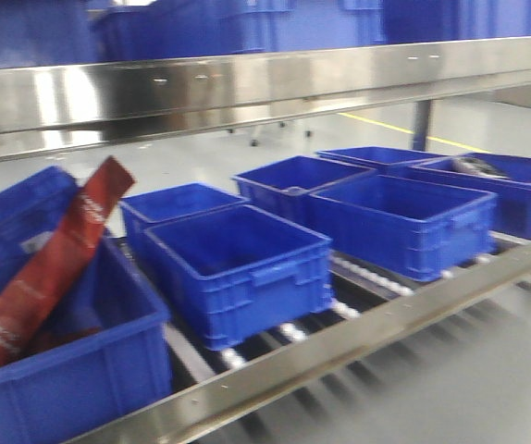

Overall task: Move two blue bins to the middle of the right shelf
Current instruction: 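Turn the base toward the shelf of blue bins, holding the bin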

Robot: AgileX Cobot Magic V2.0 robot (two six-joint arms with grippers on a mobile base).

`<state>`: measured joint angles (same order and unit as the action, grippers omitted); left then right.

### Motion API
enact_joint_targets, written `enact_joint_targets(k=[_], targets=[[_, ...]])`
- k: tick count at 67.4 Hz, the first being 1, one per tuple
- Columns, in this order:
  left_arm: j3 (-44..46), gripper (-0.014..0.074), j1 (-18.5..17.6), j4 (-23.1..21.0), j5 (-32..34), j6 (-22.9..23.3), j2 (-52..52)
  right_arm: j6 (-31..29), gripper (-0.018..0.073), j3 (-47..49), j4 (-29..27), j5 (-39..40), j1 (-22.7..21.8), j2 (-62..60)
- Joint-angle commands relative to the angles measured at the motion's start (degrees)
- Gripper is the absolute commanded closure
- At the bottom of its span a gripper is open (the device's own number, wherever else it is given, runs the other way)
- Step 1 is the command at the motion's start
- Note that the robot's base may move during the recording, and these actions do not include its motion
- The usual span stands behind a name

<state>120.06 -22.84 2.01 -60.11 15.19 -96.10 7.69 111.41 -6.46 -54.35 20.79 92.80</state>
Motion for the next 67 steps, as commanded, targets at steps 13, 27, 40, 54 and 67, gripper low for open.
enact_joint_targets(k=[13, 27, 40, 54, 67], targets=[[0.79, 0.0707, -0.16, -1.11, 4.14, -1.84, 0.90, -0.49, 0.0713, 1.08, -1.48, 5.57, -0.10, -1.34], [0.79, 0.0707, -0.16, -1.11, 4.14, -1.84, 0.90, -0.49, 0.0713, 1.08, -1.48, 5.57, -0.10, -1.34], [0.79, 0.0707, -0.16, -1.11, 4.14, -1.84, 0.90, -0.49, 0.0713, 1.08, -1.48, 5.57, -0.10, -1.34], [0.79, 0.0707, -0.16, -1.11, 4.14, -1.84, 0.90, -0.49, 0.0713, 1.08, -1.48, 5.57, -0.10, -1.34], [0.79, 0.0707, -0.16, -1.11, 4.14, -1.84, 0.90, -0.49, 0.0713, 1.08, -1.48, 5.57, -0.10, -1.34]])
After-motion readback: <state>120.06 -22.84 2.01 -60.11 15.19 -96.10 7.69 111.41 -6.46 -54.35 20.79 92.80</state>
